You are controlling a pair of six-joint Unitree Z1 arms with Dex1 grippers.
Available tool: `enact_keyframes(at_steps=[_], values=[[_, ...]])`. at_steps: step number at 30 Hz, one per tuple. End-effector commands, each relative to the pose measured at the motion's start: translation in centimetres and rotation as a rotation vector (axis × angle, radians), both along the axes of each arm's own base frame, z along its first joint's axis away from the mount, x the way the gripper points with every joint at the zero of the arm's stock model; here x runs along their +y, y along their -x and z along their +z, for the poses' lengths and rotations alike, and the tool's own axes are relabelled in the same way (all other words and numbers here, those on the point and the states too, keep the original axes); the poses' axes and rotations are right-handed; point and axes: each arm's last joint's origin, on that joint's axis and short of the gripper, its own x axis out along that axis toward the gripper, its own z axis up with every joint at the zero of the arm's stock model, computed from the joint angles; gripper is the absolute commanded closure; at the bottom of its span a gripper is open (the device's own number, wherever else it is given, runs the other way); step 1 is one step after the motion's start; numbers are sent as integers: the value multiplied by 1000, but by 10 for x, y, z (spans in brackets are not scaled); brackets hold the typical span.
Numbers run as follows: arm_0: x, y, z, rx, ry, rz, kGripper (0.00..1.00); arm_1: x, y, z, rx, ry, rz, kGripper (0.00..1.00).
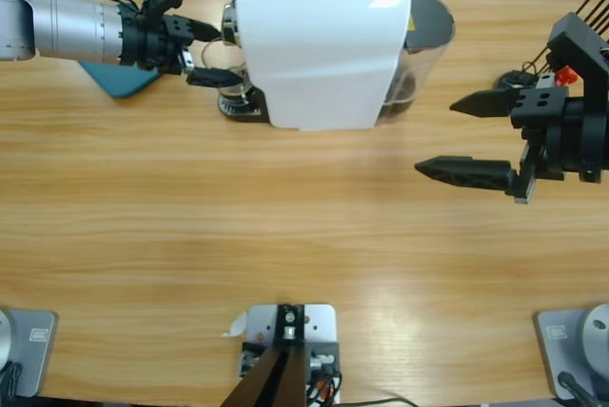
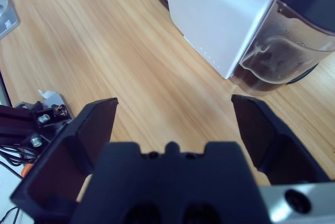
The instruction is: Pour coffee
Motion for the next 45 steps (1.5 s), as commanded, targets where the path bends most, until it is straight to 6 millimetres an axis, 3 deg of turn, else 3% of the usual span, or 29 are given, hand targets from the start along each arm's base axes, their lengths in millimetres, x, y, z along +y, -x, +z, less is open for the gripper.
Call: enact_keyframes(at_steps=[1, 3, 7, 12, 31, 45], values=[[0, -7, -21, 34, -29, 6, 316, 2, 1, -15, 56, 18, 18, 0], [0, -7, -21, 35, -29, 5, 438, 2, 2, -16, 57, 19, 17, 0], [0, -6, -22, 37, -24, -6, 836, 2, 2, -15, 57, 18, 18, 0], [-1, -6, -23, 42, -23, -8, 1000, 2, 2, -16, 58, 19, 18, 0], [6, -7, -20, 64, 28, -26, 1000, 1, 2, -16, 55, 15, 15, 0], [18, 7, -15, 52, -15, 39, 1000, 1, 2, -16, 54, 13, 16, 0]])
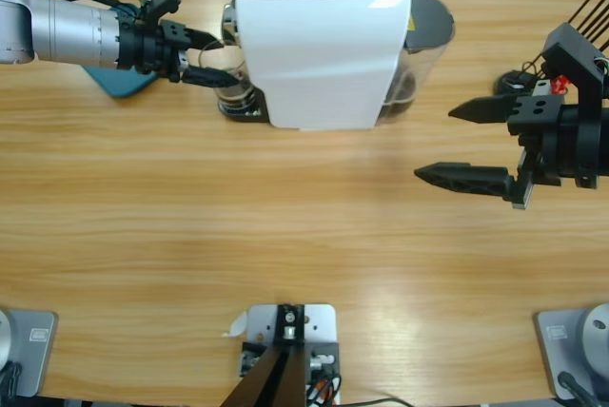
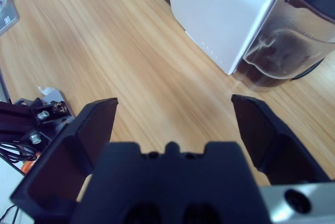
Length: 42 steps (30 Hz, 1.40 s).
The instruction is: Pour coffee
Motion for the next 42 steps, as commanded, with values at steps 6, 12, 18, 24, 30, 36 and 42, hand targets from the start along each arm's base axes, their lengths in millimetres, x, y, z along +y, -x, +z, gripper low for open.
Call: enact_keyframes(at_steps=[6, 12, 18, 24, 30, 36, 42], values=[[30, 17, 4, -2, -27, 93, 1000, 2, 1, -10, 40, 6, 14, 0], [57, 20, 24, -52, -3, 173, 1000, 3, 0, -12, 44, 6, 16, 0], [97, 22, 38, -84, 1, 319, 1000, 4, -1, -14, 42, 4, 17, 0], [133, 15, 39, -75, -84, 624, 1000, 8, -6, -18, 46, 2, 20, 0], [146, -6, 29, -45, -73, 756, 1000, 10, -10, -21, 54, 4, 22, 0], [146, -33, 12, 5, -77, 805, 1000, 15, -16, -25, 62, 5, 26, 0], [149, -44, 2, 13, -61, 831, 1000, 19, -20, -29, 70, 7, 29, 0]])
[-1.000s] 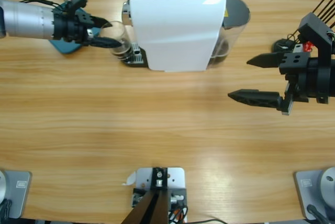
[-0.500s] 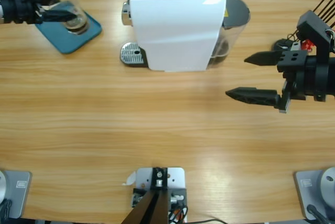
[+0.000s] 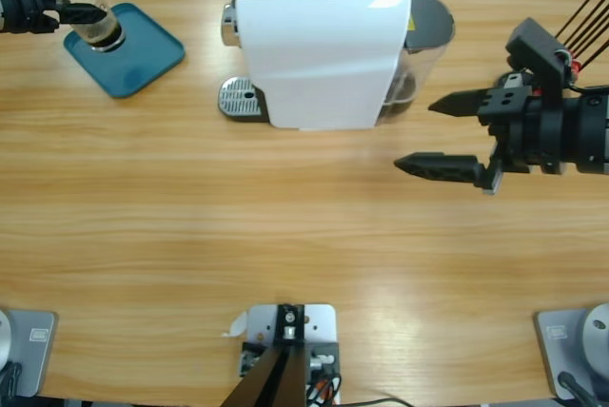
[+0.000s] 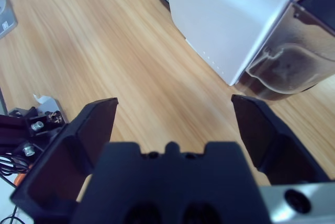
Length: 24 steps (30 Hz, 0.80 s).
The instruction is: Pour coffee
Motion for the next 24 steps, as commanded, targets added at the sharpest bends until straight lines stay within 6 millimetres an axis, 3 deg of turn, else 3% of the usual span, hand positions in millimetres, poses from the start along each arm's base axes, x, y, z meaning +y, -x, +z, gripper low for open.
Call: enact_keyframes(at_steps=[1, 23, 24], values=[[6, -22, -25, 35, 19, 49, 1000, 6, -4, -19, 69, 19, 17, 0], [6, -29, -43, 46, 14, 55, 1000, 4, -4, -17, 65, 9, 15, 0], [5, -30, -43, 44, 13, 57, 772, 4, -4, -17, 66, 9, 15, 0]])
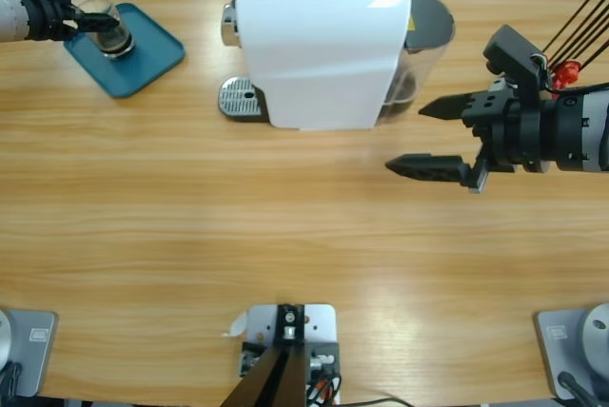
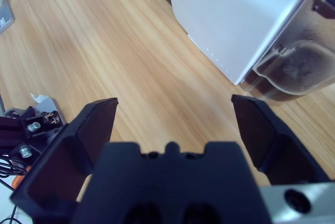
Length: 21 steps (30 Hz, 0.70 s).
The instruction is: Pour coffee
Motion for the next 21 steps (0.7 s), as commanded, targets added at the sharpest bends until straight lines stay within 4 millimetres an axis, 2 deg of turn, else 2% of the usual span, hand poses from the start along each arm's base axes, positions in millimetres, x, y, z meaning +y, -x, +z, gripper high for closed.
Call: enact_keyframes(at_steps=[1, 2, 3, 14, 18, 21], values=[[4, -8, -14, 21, 6, 29, 197, -2, 4, -10, 45, 5, 7, 0], [4, -8, -13, 20, 7, 28, 48, -2, 4, -10, 45, 5, 7, 0], [4, -7, -14, 21, 9, 25, 19, -2, 4, -10, 45, 4, 6, 0], [3, 6, -4, 7, 17, 13, 9, -3, 5, -8, 43, -4, 8, 0], [7, 18, 16, -43, 11, 31, 9, -4, 7, -6, 37, -6, 7, 0], [10, 36, 41, -113, -8, 62, 9, -6, 10, -3, 25, -14, 5, 4]])
